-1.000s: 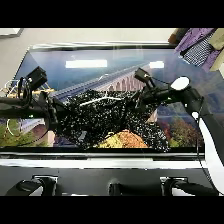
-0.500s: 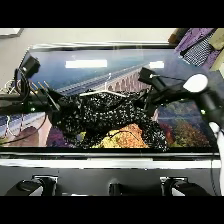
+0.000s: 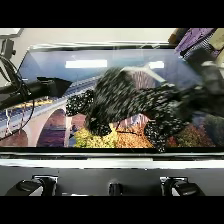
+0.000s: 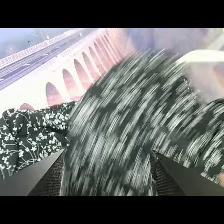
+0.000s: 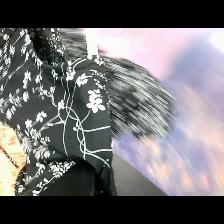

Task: Fold the clothes and pants, and hang the long-sleeved shirts on hangers.

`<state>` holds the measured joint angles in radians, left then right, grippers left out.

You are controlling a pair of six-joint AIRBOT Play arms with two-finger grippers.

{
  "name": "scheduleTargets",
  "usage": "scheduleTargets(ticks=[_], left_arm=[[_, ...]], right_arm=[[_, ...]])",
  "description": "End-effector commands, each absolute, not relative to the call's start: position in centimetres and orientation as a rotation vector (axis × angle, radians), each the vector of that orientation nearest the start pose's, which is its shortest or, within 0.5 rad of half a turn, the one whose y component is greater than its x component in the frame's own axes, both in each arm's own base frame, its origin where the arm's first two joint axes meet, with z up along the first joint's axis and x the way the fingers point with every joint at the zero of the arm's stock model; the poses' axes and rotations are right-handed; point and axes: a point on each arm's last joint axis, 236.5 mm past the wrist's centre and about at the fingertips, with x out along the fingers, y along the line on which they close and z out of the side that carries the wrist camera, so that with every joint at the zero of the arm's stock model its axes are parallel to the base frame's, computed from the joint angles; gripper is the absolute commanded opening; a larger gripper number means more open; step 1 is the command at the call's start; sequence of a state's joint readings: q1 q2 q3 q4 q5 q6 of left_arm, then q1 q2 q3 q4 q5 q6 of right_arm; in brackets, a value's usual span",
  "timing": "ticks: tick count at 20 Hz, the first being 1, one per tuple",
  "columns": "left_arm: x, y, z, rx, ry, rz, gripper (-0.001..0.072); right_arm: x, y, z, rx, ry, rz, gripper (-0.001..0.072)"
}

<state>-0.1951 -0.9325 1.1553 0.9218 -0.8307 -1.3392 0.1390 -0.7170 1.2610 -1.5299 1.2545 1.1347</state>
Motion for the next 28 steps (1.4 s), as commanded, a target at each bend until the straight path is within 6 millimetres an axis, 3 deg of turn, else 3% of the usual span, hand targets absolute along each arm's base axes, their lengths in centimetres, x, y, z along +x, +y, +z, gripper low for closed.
scheduleTargets(ticks=[1, 5, 8, 10, 14, 17, 19, 22, 25, 28], left_arm=[[37.8, -17.9, 23.0, -0.410, 0.584, -0.539, 0.0618], [37.8, -17.9, 23.0, -0.445, 0.594, -0.529, 0.0617], [37.8, -17.9, 23.0, -0.445, 0.594, -0.529, 0.0616], [37.7, -18.0, 23.0, -0.444, 0.599, -0.531, 0.0617], [37.0, -18.3, 22.2, -0.436, 0.641, -0.544, 0.0616], [36.5, -18.5, 21.7, -0.445, 0.676, -0.548, 0.0617], [36.4, -18.5, 21.6, -0.442, 0.682, -0.550, 0.0616], [36.4, -18.5, 21.6, -0.442, 0.683, -0.550, 0.0616], [36.4, -18.5, 21.5, -0.441, 0.683, -0.550, 0.0616], [36.5, -18.5, 21.3, -0.442, 0.688, -0.549, 0.0616]], right_arm=[[24.5, -3.0, 27.0, -0.213, 0.642, -0.101, 0.0036], [17.0, -9.6, 28.1, -0.054, 0.672, -0.437, 0.0035], [13.4, -14.5, 32.1, 0.013, 0.598, -0.708, 0.0035], [12.5, -17.0, 35.0, 0.016, 0.544, -0.866, 0.0035], [13.9, -20.4, 40.0, -0.167, 0.490, -1.132, 0.0035], [16.2, -21.6, 41.7, -0.222, 0.452, -1.243, 0.0035], [16.6, -23.6, 41.9, -0.187, 0.458, -1.317, 0.0035], [16.1, -26.8, 43.9, -0.112, 0.372, -1.415, 0.0035], [16.4, -28.7, 46.8, -0.096, 0.250, -1.443, 0.0035], [17.1, -30.1, 48.1, -0.095, 0.187, -1.472, 0.0035]])
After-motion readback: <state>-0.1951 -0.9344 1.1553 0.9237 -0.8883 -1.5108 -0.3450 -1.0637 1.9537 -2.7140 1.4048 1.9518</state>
